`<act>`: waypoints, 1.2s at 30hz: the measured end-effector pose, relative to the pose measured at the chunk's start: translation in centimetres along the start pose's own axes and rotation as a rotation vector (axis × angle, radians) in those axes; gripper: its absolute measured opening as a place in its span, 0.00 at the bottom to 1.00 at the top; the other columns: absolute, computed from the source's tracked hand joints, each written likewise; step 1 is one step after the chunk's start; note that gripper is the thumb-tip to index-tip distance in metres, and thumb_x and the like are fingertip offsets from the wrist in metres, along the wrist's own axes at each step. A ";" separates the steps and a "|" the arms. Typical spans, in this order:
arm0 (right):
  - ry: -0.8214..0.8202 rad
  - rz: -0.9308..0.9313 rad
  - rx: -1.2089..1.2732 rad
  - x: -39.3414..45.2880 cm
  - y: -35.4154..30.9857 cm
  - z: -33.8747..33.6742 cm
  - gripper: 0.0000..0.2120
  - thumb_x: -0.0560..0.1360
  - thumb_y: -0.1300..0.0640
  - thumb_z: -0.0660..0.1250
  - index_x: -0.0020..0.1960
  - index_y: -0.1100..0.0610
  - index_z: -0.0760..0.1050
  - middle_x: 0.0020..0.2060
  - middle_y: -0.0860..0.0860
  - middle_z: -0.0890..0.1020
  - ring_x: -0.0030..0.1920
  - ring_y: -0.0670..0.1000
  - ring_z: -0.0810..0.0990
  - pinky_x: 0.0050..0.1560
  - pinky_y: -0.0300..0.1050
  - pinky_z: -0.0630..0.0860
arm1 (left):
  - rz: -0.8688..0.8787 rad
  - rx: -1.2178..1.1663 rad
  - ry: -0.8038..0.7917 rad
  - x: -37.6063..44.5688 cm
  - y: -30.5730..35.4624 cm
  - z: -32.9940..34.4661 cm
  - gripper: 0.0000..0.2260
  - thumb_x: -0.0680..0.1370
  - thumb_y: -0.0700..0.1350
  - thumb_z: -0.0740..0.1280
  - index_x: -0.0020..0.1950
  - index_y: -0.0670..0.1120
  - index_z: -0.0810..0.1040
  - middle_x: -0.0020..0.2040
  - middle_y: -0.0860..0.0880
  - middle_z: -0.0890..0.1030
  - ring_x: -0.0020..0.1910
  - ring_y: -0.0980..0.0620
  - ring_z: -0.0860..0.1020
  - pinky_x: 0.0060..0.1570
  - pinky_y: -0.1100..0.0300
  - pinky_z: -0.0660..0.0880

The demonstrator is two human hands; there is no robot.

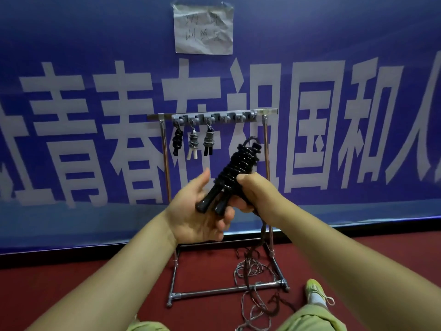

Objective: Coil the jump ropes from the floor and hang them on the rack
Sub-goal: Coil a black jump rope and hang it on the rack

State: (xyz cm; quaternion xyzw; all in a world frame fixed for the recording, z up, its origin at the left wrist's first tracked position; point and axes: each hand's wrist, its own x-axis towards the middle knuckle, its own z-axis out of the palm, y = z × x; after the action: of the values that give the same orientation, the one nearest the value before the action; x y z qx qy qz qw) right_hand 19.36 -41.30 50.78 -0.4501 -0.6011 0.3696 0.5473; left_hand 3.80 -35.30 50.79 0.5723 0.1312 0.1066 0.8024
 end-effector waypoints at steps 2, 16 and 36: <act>-0.035 0.003 -0.066 0.3 -0.1 0.0 0.14 0.70 0.45 0.54 0.42 0.56 0.67 0.23 0.44 0.69 0.25 0.44 0.64 0.29 0.39 0.58 | -0.001 -0.052 -0.029 0.0 -0.2 0.3 0.38 0.72 0.70 0.46 0.43 0.42 0.83 0.27 0.51 0.75 0.19 0.57 0.71 0.22 0.64 0.71; -0.036 0.327 -0.374 0.5 -0.3 -0.8 0.16 0.81 0.43 0.54 0.53 0.54 0.73 0.36 0.51 0.73 0.25 0.46 0.66 0.25 0.38 0.62 | 0.040 0.664 0.593 0.6 0.5 -0.4 0.31 0.77 0.68 0.44 0.40 0.46 0.75 0.26 0.52 0.73 0.21 0.56 0.61 0.27 0.62 0.61; 0.090 0.348 -0.196 0.4 -0.6 0.4 0.27 0.77 0.34 0.56 0.43 0.58 0.77 0.26 0.47 0.64 0.27 0.47 0.60 0.30 0.40 0.60 | 0.218 1.352 0.905 0.1 1.5 -1.6 0.18 0.72 0.65 0.65 0.42 0.50 0.73 0.37 0.51 0.77 0.37 0.52 0.76 0.37 0.56 0.71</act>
State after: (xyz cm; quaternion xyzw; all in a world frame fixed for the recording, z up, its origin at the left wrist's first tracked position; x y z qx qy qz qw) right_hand 18.86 -41.05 51.39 -0.6145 -0.5221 0.3777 0.4551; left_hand 3.34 -33.37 51.73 0.8433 0.4220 0.3023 0.1390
